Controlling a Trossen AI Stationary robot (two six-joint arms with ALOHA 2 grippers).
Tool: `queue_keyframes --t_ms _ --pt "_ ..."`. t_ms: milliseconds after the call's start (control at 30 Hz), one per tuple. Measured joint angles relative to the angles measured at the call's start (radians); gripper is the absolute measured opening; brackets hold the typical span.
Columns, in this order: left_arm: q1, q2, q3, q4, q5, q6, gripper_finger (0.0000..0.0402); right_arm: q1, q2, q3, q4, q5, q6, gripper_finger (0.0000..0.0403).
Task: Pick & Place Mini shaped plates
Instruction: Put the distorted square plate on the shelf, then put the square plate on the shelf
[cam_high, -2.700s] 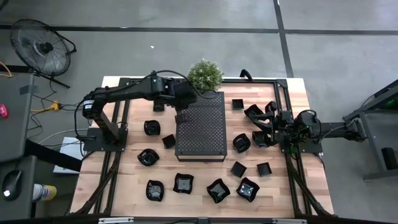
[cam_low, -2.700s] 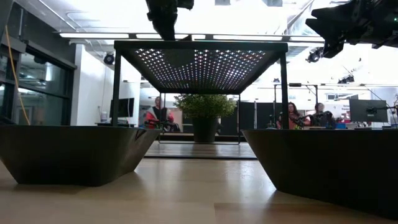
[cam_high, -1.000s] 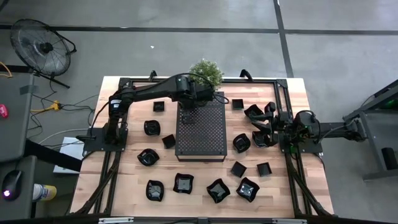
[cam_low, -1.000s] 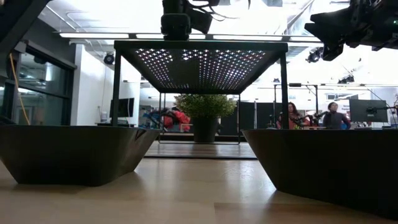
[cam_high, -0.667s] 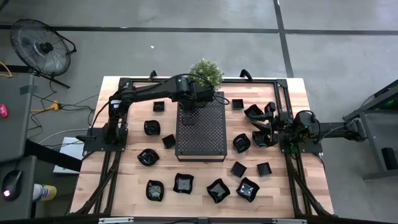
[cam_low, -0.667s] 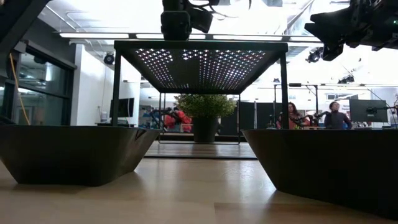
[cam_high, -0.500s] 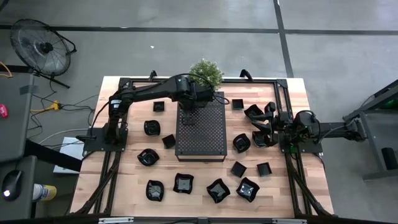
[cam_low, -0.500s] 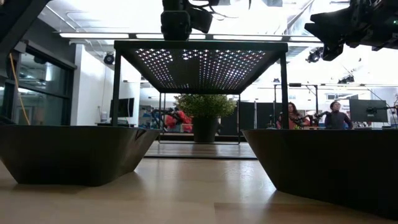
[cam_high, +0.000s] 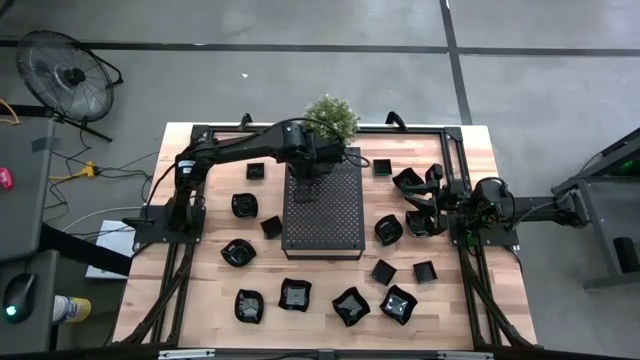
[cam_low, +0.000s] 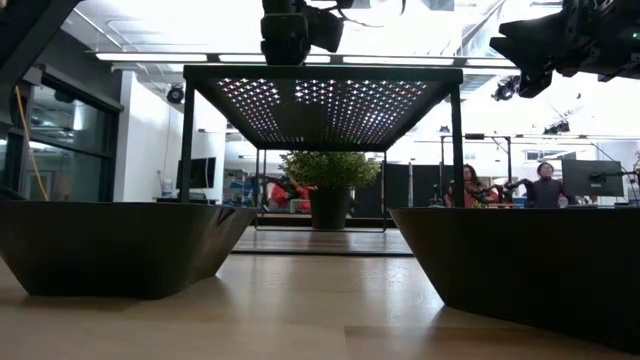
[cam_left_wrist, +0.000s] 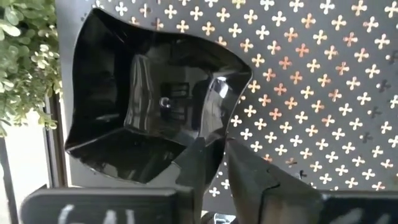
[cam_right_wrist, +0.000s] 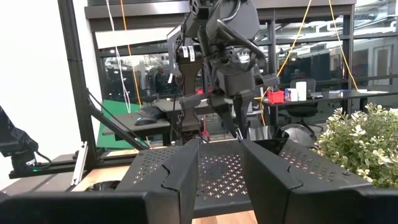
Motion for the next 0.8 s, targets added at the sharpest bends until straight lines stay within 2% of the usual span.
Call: queue_keyframes --t_ms 367,700,800 --pt "0.000 -0.004 0.007 -0.023 -0.021 -0.021 0.0074 0.000 0.000 0.000 0.000 0.000 0.000 0.0114" --pt "0.000 -0.007 0.171 -0.101 -0.026 -0.073 0.0074 0.000 0.000 0.000 0.000 0.000 0.000 0.0114" --pt "-0.001 -0.007 0.212 -0.102 0.000 -0.105 0.0074 0.000 0.000 0.000 0.000 0.000 0.000 0.0114"
